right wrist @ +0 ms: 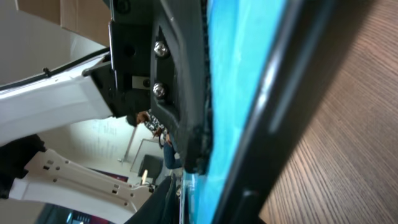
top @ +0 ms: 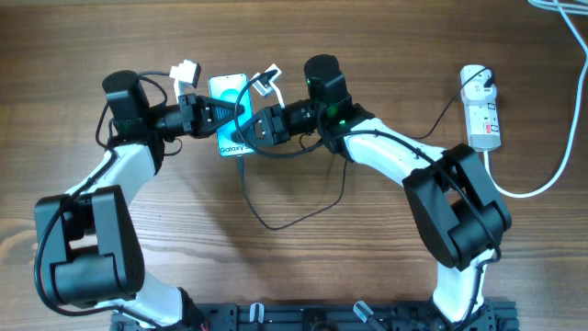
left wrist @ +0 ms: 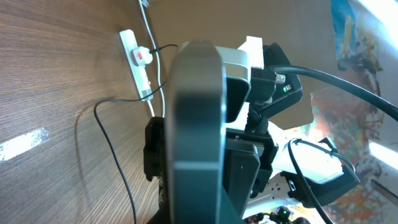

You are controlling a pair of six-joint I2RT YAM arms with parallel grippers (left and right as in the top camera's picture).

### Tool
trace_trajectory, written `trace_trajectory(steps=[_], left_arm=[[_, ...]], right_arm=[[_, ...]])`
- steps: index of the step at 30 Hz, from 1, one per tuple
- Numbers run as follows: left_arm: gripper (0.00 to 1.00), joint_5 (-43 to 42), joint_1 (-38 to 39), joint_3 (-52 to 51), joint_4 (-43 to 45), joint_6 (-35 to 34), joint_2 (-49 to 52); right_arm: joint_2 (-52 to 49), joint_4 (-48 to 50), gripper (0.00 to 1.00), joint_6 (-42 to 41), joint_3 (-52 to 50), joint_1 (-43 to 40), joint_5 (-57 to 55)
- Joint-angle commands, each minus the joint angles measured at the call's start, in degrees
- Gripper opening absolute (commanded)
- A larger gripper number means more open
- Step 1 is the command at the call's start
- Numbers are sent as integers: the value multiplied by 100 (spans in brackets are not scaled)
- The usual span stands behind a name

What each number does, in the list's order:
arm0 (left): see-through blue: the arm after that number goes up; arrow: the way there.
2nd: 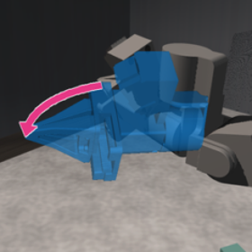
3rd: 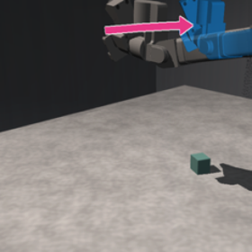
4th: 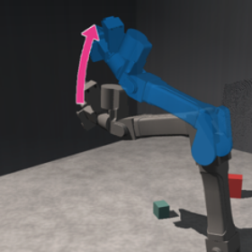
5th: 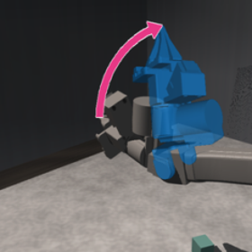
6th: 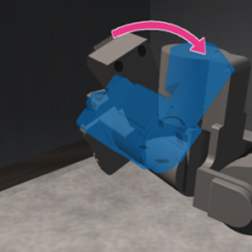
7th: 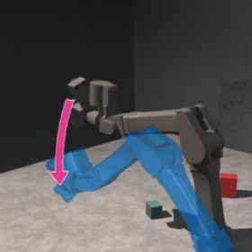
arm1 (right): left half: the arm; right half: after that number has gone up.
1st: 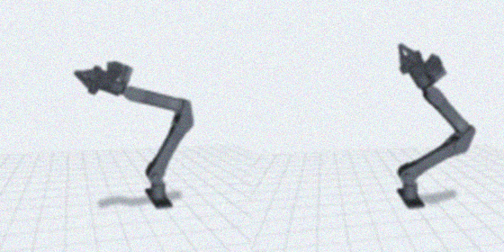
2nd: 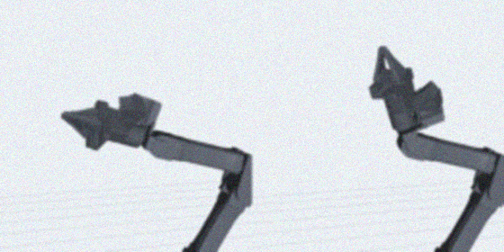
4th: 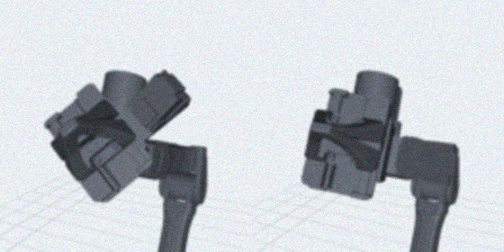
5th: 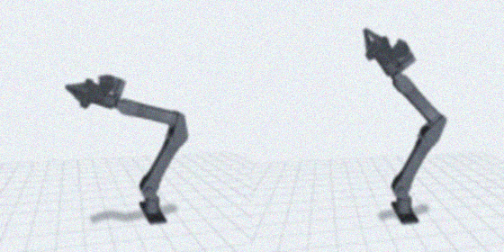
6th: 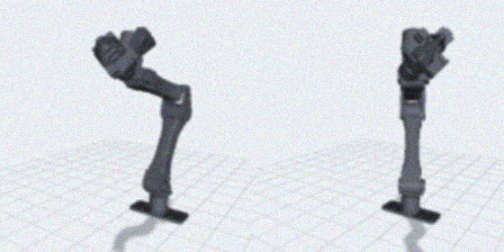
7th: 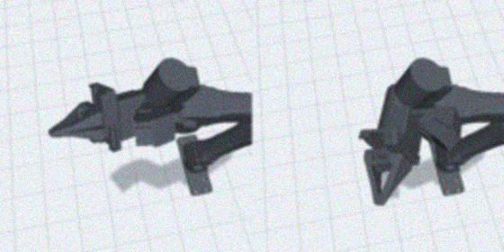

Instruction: Plug charger to phone and switch on socket

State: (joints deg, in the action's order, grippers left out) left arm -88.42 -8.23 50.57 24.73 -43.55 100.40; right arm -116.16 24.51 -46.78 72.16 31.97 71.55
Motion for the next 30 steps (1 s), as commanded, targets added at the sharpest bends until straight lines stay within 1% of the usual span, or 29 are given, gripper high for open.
trace_trajectory(steps=[1,2,4,6,12,15,17,18,20,23,24,25,27,28,29,30], left_arm=[[4,-107,17,0,39,120,-96],[4,-107,17,0,39,120,-96],[4,-63,17,0,39,120,-96],[4,-63,17,0,39,120,-96],[4,-46,20,0,39,118,-96],[4,-46,20,0,39,118,-96],[4,-46,20,0,39,118,-96],[4,-46,20,0,39,118,-96],[4,-46,20,0,39,118,-96],[4,-46,20,0,39,118,-96],[4,-46,20,0,39,118,-96],[4,-46,20,0,39,118,-96],[9,-46,20,0,39,118,-96],[16,-46,20,0,39,118,-96],[23,-46,20,0,39,118,-96],[38,-42,20,0,39,120,-96]], right_arm=[[22,2,24,-122,48,22,-168],[22,-9,25,-120,48,22,-170],[22,-13,33,-120,48,-4,-173],[22,-42,38,-125,48,-57,-173],[22,-140,37,-118,48,-133,-175],[22,-142,40,-118,48,-131,-173],[22,-142,38,-122,48,-118,-173],[22,-142,31,-120,48,-118,-173],[22,-144,18,-122,48,-118,-173],[22,-142,9,-120,48,-118,-173],[22,-142,4,-120,48,-118,-173],[22,-142,4,-122,48,-118,-173],[22,-142,4,-122,48,-118,-173],[22,-140,4,-129,48,-118,-173],[22,-136,4,-125,48,-118,-173],[22,-138,4,-125,48,-118,-173]])
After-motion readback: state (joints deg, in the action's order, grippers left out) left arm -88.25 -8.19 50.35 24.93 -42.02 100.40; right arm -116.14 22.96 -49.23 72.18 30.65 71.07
